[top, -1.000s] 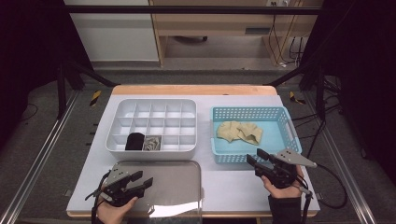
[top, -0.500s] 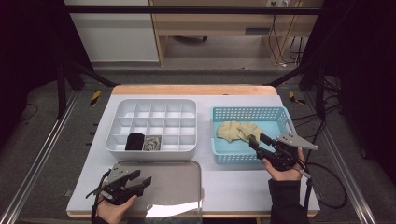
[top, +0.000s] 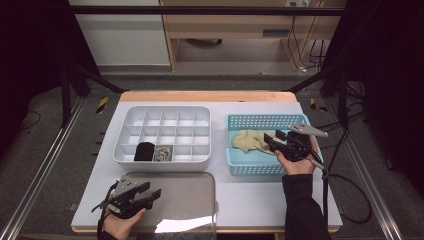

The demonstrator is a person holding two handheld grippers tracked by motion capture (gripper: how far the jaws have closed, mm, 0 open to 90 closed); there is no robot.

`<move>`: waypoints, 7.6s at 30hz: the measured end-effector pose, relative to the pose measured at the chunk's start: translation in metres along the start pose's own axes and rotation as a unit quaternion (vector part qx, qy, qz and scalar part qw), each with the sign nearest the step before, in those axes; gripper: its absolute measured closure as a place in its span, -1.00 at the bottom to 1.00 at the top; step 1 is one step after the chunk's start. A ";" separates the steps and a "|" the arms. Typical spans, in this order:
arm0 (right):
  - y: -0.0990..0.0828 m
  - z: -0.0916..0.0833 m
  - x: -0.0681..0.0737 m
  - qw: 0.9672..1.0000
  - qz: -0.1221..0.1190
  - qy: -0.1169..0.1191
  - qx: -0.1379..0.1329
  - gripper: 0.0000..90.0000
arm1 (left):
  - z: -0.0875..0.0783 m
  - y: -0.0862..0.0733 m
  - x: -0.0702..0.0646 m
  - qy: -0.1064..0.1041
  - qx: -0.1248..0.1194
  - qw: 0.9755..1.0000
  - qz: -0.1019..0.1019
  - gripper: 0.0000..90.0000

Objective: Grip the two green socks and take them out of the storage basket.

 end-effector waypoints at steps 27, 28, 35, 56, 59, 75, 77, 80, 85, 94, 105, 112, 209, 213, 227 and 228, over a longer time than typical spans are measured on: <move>0.029 0.072 -0.029 0.996 0.011 -0.050 0.073 0.13 | 0.001 -0.001 0.005 0.007 -0.002 1.000 0.000 0.00; 0.026 0.075 -0.030 0.996 0.012 -0.052 0.078 0.14 | 0.001 -0.001 0.005 0.007 -0.002 1.000 0.001 0.01; 0.009 0.089 -0.040 0.991 0.015 -0.069 0.113 0.14 | 0.001 -0.002 0.006 0.009 -0.001 1.000 0.002 0.01; -0.035 0.111 -0.053 0.978 0.034 -0.075 0.191 0.01 | 0.002 -0.003 0.007 0.011 0.003 1.000 0.004 0.01; -0.039 0.114 -0.054 0.976 0.037 -0.075 0.203 0.00 | 0.002 -0.003 0.007 0.011 0.003 1.000 0.003 0.01; -0.038 0.112 -0.052 0.977 0.027 -0.064 0.201 0.96 | 0.002 -0.003 0.008 0.013 0.003 1.000 0.003 0.02; -0.035 0.110 -0.052 0.979 0.025 -0.066 0.192 0.96 | 0.002 -0.003 0.008 0.013 0.003 1.000 0.003 0.02; -0.028 0.106 -0.052 0.982 0.026 -0.063 0.174 0.96 | 0.002 -0.003 0.008 0.014 0.003 1.000 0.002 0.03; -0.009 0.091 -0.047 0.990 0.028 -0.047 0.126 0.96 | 0.002 -0.003 0.008 0.015 0.003 1.000 0.003 0.03; 0.017 0.055 -0.032 0.996 0.016 -0.026 0.080 0.96 | 0.002 -0.003 0.007 0.015 0.004 1.000 0.004 0.03; 0.047 0.010 0.000 0.999 -0.034 -0.001 0.020 0.96 | 0.003 -0.003 0.006 0.015 0.006 1.000 0.005 0.04; 0.056 -0.009 0.013 0.999 -0.052 0.010 0.001 0.96 | 0.003 -0.003 0.005 0.014 0.006 1.000 0.005 0.04; -0.070 -0.026 0.098 0.994 -0.062 0.081 0.034 0.18 | -0.009 0.000 0.007 0.032 0.001 0.999 -0.014 0.00; -0.054 -0.023 0.088 0.996 -0.056 0.066 0.029 0.10 | -0.008 0.000 0.007 0.032 0.003 0.999 -0.013 -0.01; -0.010 0.001 0.059 0.998 -0.036 0.030 0.033 0.04 | -0.008 0.000 0.008 0.032 0.006 0.999 -0.011 -0.01; -0.007 0.003 0.058 0.998 -0.034 0.029 0.033 0.04 | -0.008 0.000 0.008 0.032 0.006 0.999 -0.012 -0.01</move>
Point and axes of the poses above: each handheld gripper's, and its own axes: z roughly forward along the jaws, y roughly out of its top, x roughly to its left, the point moved 8 cm from there along z, roughly forward along the jaws, and after that the axes turned 5 degrees about x, right-handed, at the moved point
